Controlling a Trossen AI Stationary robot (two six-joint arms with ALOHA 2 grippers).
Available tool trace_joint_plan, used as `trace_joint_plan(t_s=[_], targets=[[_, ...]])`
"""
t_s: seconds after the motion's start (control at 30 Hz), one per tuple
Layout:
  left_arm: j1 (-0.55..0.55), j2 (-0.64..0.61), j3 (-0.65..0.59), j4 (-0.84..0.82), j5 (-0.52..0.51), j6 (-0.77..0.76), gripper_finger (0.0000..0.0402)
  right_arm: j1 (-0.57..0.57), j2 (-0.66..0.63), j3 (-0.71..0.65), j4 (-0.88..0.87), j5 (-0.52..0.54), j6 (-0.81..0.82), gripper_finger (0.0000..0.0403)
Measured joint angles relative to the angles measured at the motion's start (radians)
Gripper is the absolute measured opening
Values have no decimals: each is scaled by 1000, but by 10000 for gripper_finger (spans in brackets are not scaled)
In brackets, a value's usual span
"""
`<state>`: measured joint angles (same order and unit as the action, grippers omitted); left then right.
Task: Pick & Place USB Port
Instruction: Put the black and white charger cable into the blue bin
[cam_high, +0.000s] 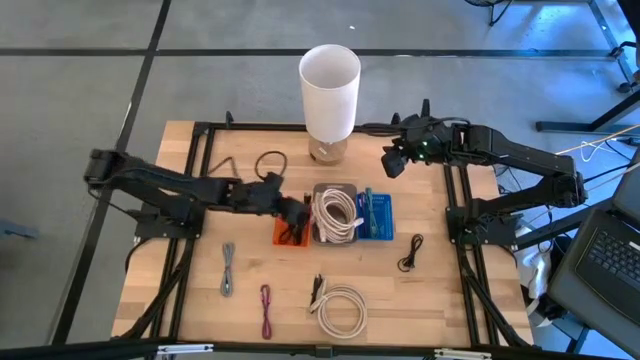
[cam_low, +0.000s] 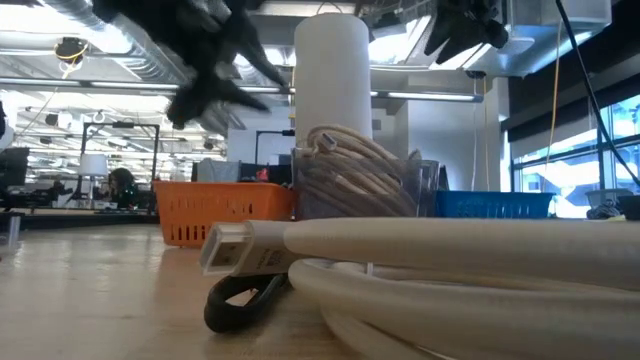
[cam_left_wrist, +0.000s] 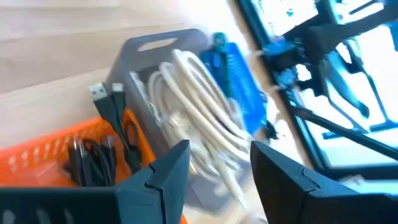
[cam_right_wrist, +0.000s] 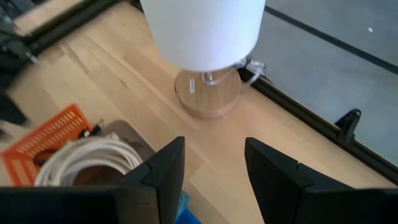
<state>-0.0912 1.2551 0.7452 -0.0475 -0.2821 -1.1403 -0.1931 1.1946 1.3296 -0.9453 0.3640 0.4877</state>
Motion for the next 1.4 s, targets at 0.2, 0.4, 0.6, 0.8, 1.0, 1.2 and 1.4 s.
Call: trace_joint_plan(t_s=[0.2, 0.4, 0.6, 0.8, 1.0, 1.2, 1.4], targets=[[-155, -238, 0, -223, -136, -84, 152, 23, 0, 0, -68, 0, 13, 170], [-464, -344, 1, -399, -388, -381, 138, 35, 0, 0, -109, 6, 33, 170], [-717, -238, 2, -550, -458, -839, 120, 35, 0, 0, -111, 10, 32, 170], [-840, -70, 42, -619, -373, -1168, 100, 35, 0, 0, -111, 11, 27, 170], [-837, 56, 244, -1015, -70, -1281, 79, 35, 0, 0, -111, 35, 24, 170], [-828, 134, 323, -1228, 34, -1275, 67, 35, 0, 0, -97, 36, 25, 170], [-815, 210, 322, -1229, 68, -1266, 66, 35, 0, 0, -83, 36, 28, 170]])
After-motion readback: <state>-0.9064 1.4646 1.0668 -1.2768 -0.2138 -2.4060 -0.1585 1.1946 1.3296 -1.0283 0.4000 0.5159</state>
